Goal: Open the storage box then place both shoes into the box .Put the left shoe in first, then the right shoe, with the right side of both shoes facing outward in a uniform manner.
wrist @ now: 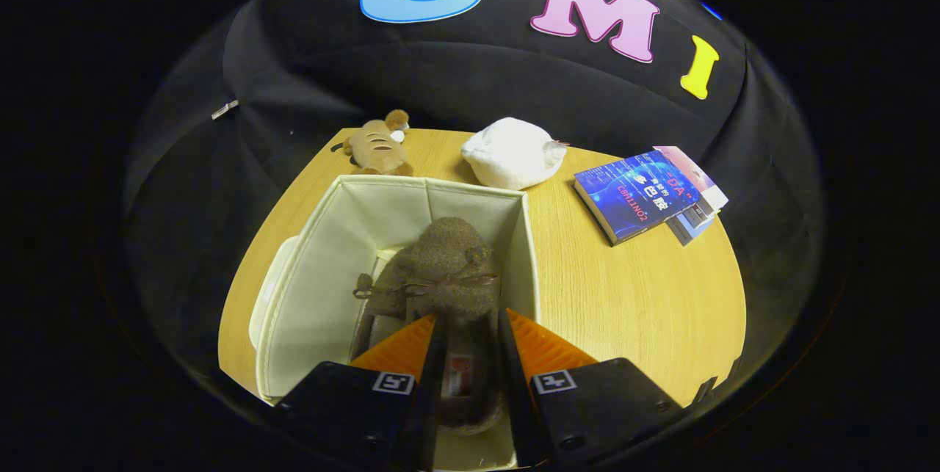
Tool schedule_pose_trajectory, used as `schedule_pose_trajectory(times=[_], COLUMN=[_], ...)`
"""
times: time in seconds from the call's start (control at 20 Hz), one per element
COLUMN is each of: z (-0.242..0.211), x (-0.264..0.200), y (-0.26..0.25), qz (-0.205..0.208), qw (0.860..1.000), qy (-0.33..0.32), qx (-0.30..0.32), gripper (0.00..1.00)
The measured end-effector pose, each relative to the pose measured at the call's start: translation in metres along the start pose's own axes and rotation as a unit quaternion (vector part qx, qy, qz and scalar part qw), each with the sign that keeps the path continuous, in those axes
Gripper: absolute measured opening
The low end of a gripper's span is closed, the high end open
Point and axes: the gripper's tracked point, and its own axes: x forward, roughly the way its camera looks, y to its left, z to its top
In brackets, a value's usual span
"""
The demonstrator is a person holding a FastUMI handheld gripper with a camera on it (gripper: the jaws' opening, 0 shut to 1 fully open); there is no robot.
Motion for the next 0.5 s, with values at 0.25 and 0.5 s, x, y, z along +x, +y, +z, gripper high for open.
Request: schedule_pose_trajectory(times=[0.25,0.5], z=[0.019,0.026], x=[-0.013,-0.021], y=[0.001,-0.012], qz=[-0.001,-0.002], qw=[0.999,0.998], qy=[-0.045,-0.062], qx=[-0.02,-0.024], gripper=[0.98,0.98])
